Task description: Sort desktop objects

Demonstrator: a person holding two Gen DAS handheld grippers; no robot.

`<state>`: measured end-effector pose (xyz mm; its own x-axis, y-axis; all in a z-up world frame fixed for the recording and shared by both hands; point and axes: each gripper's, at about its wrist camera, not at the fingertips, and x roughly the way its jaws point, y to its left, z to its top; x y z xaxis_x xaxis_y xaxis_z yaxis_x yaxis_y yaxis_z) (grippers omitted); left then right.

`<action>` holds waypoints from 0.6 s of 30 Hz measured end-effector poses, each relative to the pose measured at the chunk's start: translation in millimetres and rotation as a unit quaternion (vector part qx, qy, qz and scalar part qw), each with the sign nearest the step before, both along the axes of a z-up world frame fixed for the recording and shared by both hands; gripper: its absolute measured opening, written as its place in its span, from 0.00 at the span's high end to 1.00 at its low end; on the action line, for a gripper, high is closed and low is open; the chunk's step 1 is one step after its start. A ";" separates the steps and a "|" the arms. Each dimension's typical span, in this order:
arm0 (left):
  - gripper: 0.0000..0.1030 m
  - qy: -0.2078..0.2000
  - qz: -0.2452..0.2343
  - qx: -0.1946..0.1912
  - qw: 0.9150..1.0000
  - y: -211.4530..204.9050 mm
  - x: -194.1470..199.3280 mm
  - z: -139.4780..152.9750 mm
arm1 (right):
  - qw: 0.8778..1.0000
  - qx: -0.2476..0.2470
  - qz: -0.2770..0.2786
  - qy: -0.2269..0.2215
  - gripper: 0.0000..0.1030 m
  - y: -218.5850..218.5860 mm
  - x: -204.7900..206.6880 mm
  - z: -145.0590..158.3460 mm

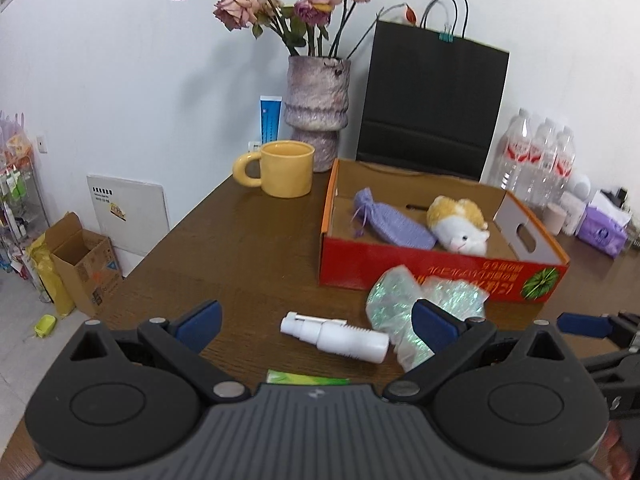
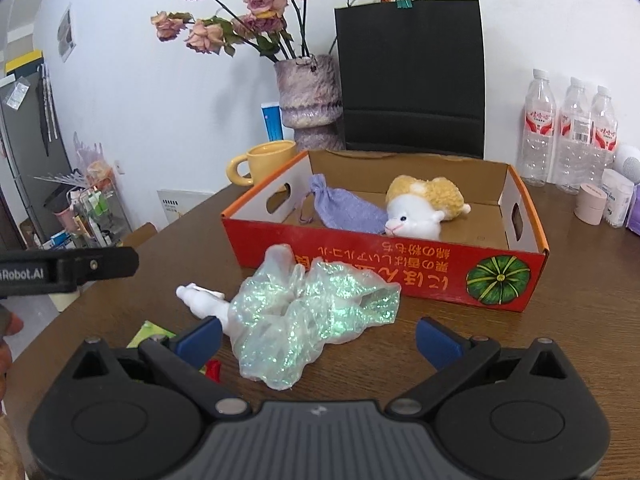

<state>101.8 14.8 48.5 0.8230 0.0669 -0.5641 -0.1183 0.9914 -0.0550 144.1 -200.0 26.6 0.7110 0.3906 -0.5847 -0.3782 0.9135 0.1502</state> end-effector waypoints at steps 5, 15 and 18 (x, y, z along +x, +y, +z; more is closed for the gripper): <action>0.00 0.019 -0.003 0.010 1.000 5.7 5.3 -14.4 | 1.000 0.000 -0.013 0.009 0.00 -0.3 6.7 -5.9; 0.00 0.021 -0.059 0.058 0.996 13.2 14.9 -33.8 | 0.999 -0.007 -0.036 0.030 0.00 3.1 23.8 -19.3; 0.01 0.019 -0.090 0.082 0.992 14.7 20.9 -38.5 | 0.999 -0.006 -0.043 0.033 0.00 5.8 27.8 -21.6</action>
<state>122.7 29.5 10.0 0.8085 0.0141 -0.5883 0.0625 0.9920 0.1098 171.9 -194.2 5.0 0.7018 0.3220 -0.6355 -0.2882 0.9441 0.1601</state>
